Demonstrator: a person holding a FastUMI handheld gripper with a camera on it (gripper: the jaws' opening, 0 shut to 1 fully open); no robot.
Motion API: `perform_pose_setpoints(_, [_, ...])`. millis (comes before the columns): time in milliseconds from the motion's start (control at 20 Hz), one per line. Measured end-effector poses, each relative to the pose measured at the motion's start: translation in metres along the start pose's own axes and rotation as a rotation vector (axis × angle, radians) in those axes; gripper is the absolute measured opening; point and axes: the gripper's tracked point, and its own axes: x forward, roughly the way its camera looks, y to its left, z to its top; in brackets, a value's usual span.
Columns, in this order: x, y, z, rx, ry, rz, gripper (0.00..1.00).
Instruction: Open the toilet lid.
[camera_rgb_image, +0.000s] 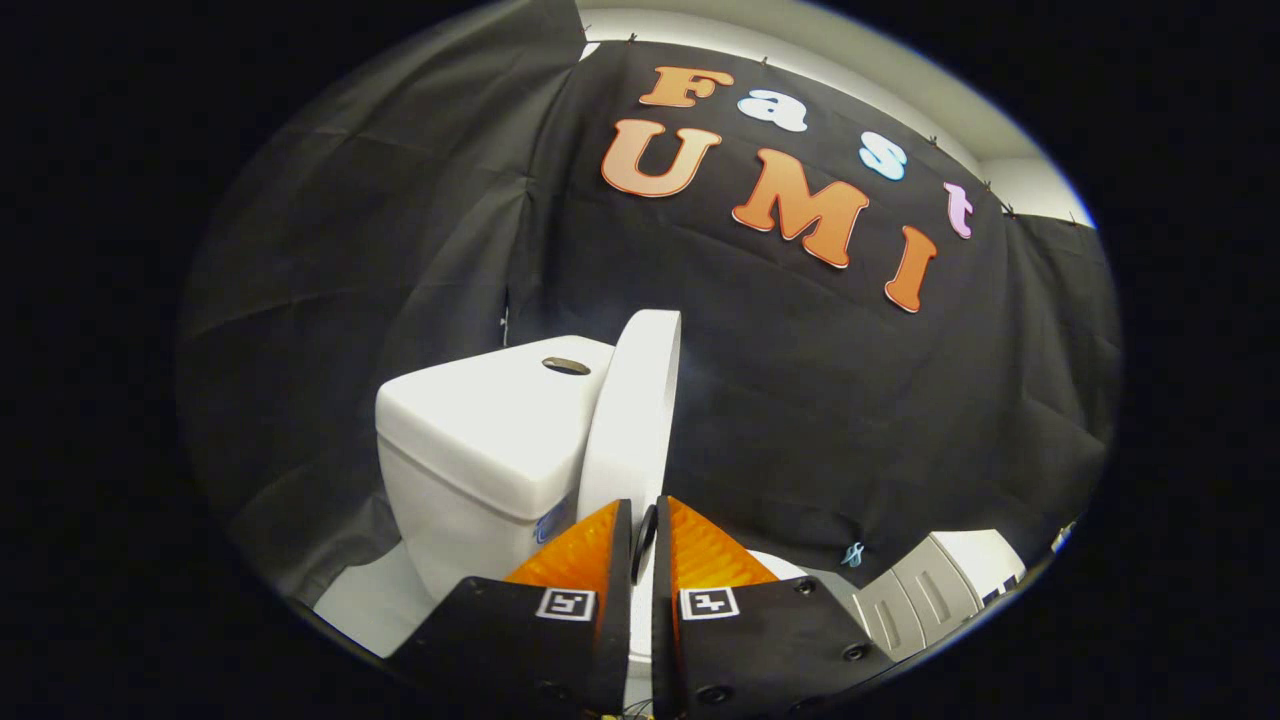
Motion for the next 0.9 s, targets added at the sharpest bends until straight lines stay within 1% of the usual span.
perform_pose_setpoints(50, [-0.001, 0.002, 0.0, 0.027, 0.0, 0.019, 0.23])
perform_pose_setpoints(150, [-0.002, 0.003, 0.009, 0.063, -0.022, 0.063, 0.29])
perform_pose_setpoints(200, [-0.003, 0.001, 0.012, 0.076, -0.028, 0.076, 0.41])
perform_pose_setpoints(250, [-0.002, -0.002, 0.015, 0.088, -0.036, 0.093, 0.49])
perform_pose_setpoints(400, [-0.009, 0.003, 0.023, 0.145, -0.055, 0.176, 0.84])
perform_pose_setpoints(450, [-0.011, 0.0, 0.026, 0.159, -0.064, 0.184, 0.96])
perform_pose_setpoints(650, [-0.018, -0.03, 0.035, 0.162, -0.112, 0.173, 0.97])
perform_pose_setpoints(900, [-0.025, -0.076, 0.033, 0.208, -0.113, 0.174, 0.97])
